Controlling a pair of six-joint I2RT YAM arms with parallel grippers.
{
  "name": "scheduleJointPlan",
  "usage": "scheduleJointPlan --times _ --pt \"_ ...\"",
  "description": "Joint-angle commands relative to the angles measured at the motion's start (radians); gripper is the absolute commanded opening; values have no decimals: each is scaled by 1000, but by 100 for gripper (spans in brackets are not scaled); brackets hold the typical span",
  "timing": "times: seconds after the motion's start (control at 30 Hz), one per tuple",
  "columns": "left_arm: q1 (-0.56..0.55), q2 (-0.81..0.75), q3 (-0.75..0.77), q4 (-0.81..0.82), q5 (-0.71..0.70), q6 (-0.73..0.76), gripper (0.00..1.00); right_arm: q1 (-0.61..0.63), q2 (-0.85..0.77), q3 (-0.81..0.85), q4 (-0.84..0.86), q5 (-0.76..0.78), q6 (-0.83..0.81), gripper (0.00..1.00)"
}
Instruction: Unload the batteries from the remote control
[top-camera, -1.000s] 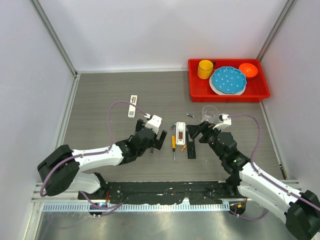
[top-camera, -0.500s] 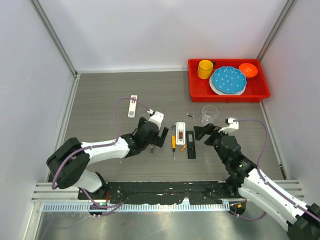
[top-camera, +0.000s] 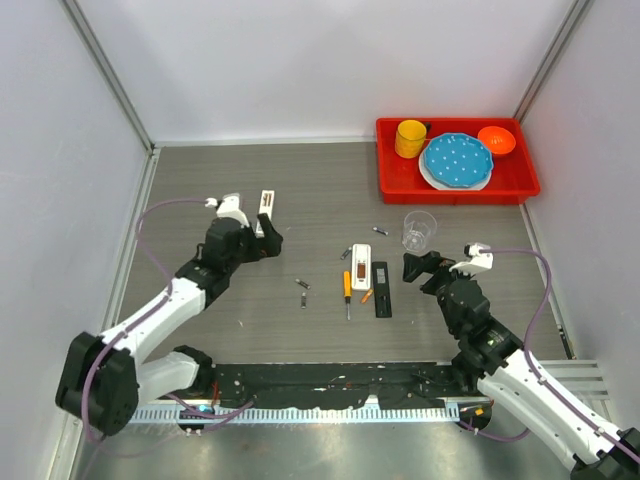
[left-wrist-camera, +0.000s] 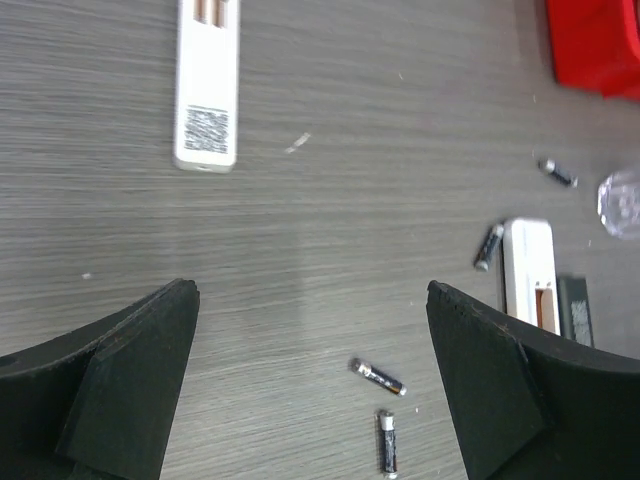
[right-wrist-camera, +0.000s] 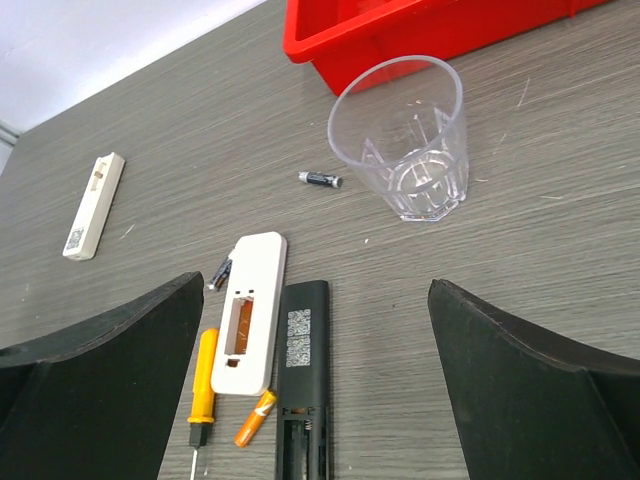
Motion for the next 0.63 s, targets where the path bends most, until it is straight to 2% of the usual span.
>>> scheduleJointPlan --times 0.0,0.03,0.17,0.37,0.47,0.53,0.6 --pt "46 -120 -7 -71 -62 -87 100 1 9 8 17 62 -25 100" --pt "46 -137 5 -119 -141 -93 100 1 14 13 17 77 -25 100" --pt "46 -200 34 -184 -243 -92 100 1 45 25 90 102 -58 100" --pt "46 -306 19 -152 -251 -23 100 1 138 73 175 175 -161 100" --pt "46 -374 -4 -138 -334 -3 100 1 196 105 214 276 -241 100" --pt "46 -415 -44 -98 -432 16 100 1 238 99 283 427 -307 100" --pt "46 -437 -79 -60 -493 72 100 0 305 61 461 487 -418 100"
